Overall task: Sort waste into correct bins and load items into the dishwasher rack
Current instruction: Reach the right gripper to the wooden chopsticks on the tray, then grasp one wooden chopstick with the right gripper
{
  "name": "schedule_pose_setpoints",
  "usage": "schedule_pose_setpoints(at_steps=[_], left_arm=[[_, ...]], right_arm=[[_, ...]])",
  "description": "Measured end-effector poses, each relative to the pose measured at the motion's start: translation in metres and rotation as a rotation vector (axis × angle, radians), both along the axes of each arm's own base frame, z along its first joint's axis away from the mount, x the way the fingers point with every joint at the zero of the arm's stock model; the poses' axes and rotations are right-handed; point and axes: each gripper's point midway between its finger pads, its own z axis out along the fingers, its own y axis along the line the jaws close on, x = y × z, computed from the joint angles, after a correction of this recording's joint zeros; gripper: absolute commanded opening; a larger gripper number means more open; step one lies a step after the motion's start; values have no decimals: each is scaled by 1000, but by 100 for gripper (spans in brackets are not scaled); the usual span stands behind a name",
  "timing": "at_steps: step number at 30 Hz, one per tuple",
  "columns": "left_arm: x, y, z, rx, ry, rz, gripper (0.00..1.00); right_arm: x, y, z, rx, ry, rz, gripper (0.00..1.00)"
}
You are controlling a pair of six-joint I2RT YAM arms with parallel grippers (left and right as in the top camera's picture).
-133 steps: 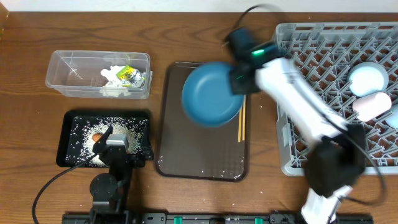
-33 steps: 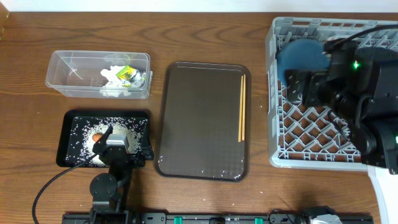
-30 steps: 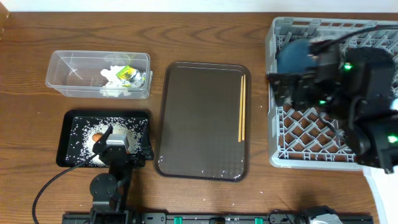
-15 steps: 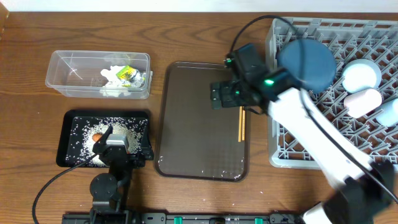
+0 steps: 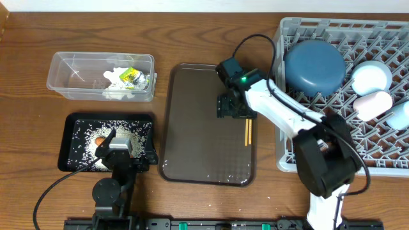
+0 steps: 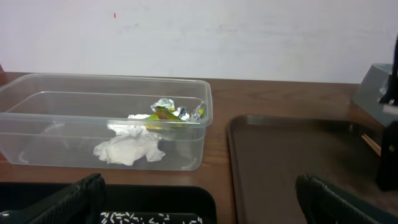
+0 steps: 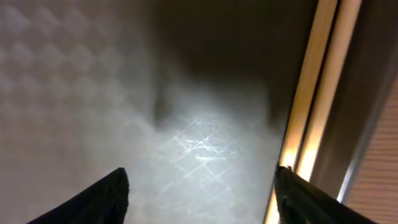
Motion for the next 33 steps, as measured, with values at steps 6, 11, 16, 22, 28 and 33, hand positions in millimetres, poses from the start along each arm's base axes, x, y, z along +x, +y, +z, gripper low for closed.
schedule_pose_setpoints(at_steps=[6,11,16,22,28,33], left_arm=[[0,0,0,0,0,0,99],[0,0,0,0,0,0,99],[0,0,0,0,0,0,99],[0,0,0,0,0,0,99],[0,0,0,0,0,0,99],[0,0,0,0,0,0,99]], right_arm=[[0,-4,-17,-31,23,-32,71],[2,-6,-17,-45,11,-38,70],[2,-7,-17,-46,14,-37,70],[10,-3,6,-46,7,-17,75],[18,-10,17,-72,-12,-27,77],[23,-24,17,-94,-15,-54,77]])
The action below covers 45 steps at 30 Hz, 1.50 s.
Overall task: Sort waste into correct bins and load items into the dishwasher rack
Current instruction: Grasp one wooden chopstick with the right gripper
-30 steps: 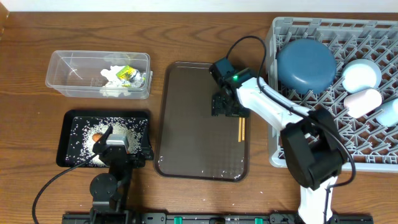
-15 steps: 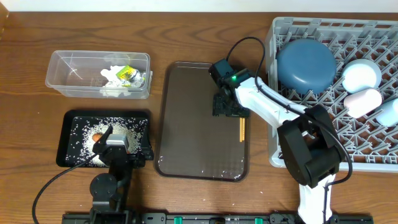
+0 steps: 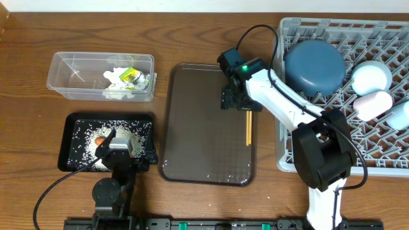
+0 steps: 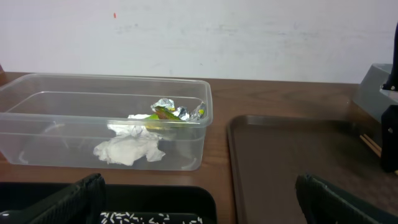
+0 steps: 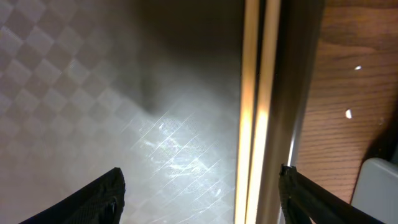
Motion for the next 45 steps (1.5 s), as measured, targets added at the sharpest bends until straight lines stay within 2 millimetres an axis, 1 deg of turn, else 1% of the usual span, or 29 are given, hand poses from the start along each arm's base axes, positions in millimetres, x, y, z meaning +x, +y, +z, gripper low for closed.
schedule_pose_setpoints(at_steps=[3,9,17,29,37,40,42,45], left_arm=[[0,0,0,0,0,0,99],[0,0,0,0,0,0,99],[0,0,0,0,0,0,99],[0,0,0,0,0,0,99],[0,0,0,0,0,0,99],[0,0,0,0,0,0,99],[0,0,0,0,0,0,99],[0,0,0,0,0,0,99]], right_arm=[[3,-3,-1,-1,-5,-8,76],[4,0,-5,8,-2,-6,74],[2,5,-17,12,20,3,74],[2,5,-20,14,19,2,73],[-3,3,-34,14,25,3,73],[-2,4,-34,18,21,4,73],[-2,5,-36,21,21,4,72],[-3,5,-37,22,26,4,67]])
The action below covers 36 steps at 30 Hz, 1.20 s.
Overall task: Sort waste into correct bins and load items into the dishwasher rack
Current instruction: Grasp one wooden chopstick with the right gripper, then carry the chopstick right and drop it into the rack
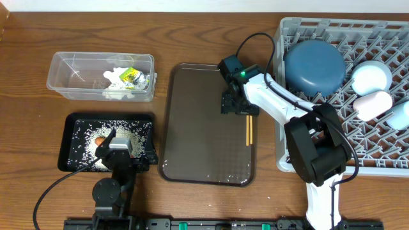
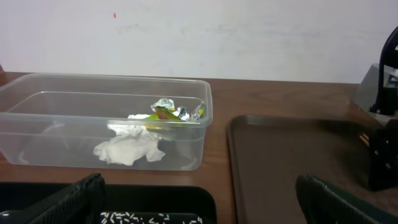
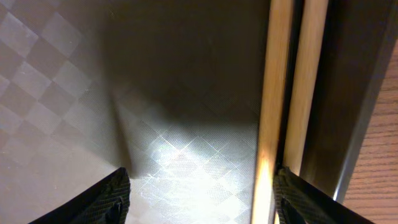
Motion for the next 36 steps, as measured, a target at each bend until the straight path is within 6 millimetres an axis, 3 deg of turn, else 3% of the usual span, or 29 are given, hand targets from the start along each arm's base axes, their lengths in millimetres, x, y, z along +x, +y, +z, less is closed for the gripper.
schedule_pose_setpoints(at_steps=[6,11,13,14,26,28,31,34,36], left_arm=[[0,0,0,0,0,0,99],[0,0,0,0,0,0,99],[0,0,0,0,0,0,99],[0,0,0,0,0,0,99],[0,0,0,0,0,0,99],[0,0,0,0,0,0,99],[0,0,0,0,0,0,99],[0,0,0,0,0,0,99],[0,0,0,0,0,0,99]], right_arm=[[-1,1,0,0,0,3,62],[-7,9,-2,1,4,22,34],[-10,12,-3,4,8,30,8],[-10,13,-3,4,9,30,1],[-18,15,6,71,85,44,1],[-12,7,19,89,91,45,1],[5,-15,56,126,43,35,1],[22,-45,107,160,-57,28,1],[26,-75,147,169,-135,16,1]])
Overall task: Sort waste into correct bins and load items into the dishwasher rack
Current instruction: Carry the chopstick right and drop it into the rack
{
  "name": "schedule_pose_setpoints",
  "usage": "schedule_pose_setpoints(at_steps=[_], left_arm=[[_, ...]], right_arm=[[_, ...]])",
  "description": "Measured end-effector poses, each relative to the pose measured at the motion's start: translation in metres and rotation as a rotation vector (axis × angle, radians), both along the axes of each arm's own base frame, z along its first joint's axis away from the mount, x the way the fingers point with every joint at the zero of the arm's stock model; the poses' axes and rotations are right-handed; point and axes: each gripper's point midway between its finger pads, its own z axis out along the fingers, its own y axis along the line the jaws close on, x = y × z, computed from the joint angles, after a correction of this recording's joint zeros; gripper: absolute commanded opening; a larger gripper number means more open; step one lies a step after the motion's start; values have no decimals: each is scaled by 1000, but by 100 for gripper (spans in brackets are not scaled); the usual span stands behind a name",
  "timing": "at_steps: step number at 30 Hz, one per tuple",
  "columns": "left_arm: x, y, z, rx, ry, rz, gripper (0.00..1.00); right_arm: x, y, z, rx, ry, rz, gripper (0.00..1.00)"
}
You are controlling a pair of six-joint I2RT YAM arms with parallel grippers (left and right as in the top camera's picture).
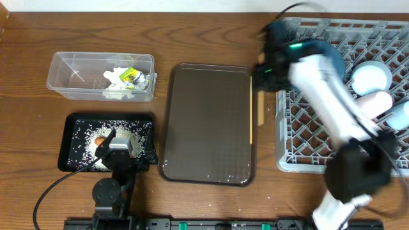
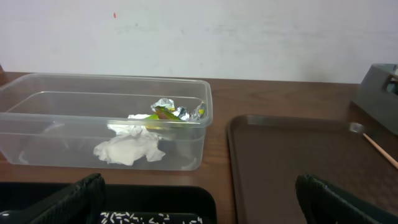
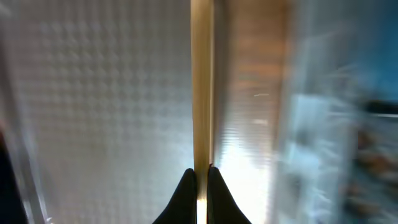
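My right gripper is shut on one wooden chopstick, which hangs blurred over the gap between the brown tray and the grey dishwasher rack. A second chopstick lies along the tray's right edge. My left gripper stands open and still at the near edge of the black tray of rice scraps.
A clear bin holding crumpled tissue and foil wrappers sits at the back left. The rack carries a blue bowl and pale cups. The right arm is blurred.
My right gripper was open, low over the pair of chopsticks on the tray. Now it is shut on one chopstick, higher and further right by the rack; the other chopstick stays on the tray.
My right gripper stayed open and low over the tray's right side, first left of the chopsticks, then over them. It now holds one chopstick near the rack. The left arm, bin and black tray are unchanged throughout.
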Motion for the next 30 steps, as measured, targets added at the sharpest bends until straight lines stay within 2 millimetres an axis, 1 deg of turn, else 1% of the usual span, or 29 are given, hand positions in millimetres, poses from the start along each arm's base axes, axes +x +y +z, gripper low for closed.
schedule_pose_setpoints(at_steps=[1,3,5,7,10,12,15,16,20,21,23,26,28,29,30], left_arm=[[0,0,0,0,0,0,99],[0,0,0,0,0,0,99],[0,0,0,0,0,0,99],[0,0,0,0,0,0,99],[0,0,0,0,0,0,99],[0,0,0,0,0,0,99],[0,0,0,0,0,0,99],[0,0,0,0,0,0,99],[0,0,0,0,0,0,99],[0,0,0,0,0,0,99],[0,0,0,0,0,0,99],[0,0,0,0,0,0,99],[0,0,0,0,0,0,99],[0,0,0,0,0,0,99],[0,0,0,0,0,0,99]], right_arm=[[-2,-13,15,1,-22,-8,1],[-14,-44,42,-8,-45,-39,1],[-26,-66,54,-19,-44,-62,1],[-39,-81,56,-33,-6,-71,1],[-51,-92,46,-54,54,-66,1],[-55,-92,36,-62,80,-56,1],[-54,-92,17,-65,87,-45,1],[-53,-92,7,-66,87,-43,1],[-53,-93,-21,-69,93,-37,1],[-52,-93,-27,-69,90,-37,3],[-52,-93,-37,-69,94,-36,15],[-54,-93,-41,-71,100,-29,25],[-54,-92,-41,-72,101,-27,33],[-55,-92,-41,-72,105,-24,40],[-57,-91,-42,-72,111,-24,51]])
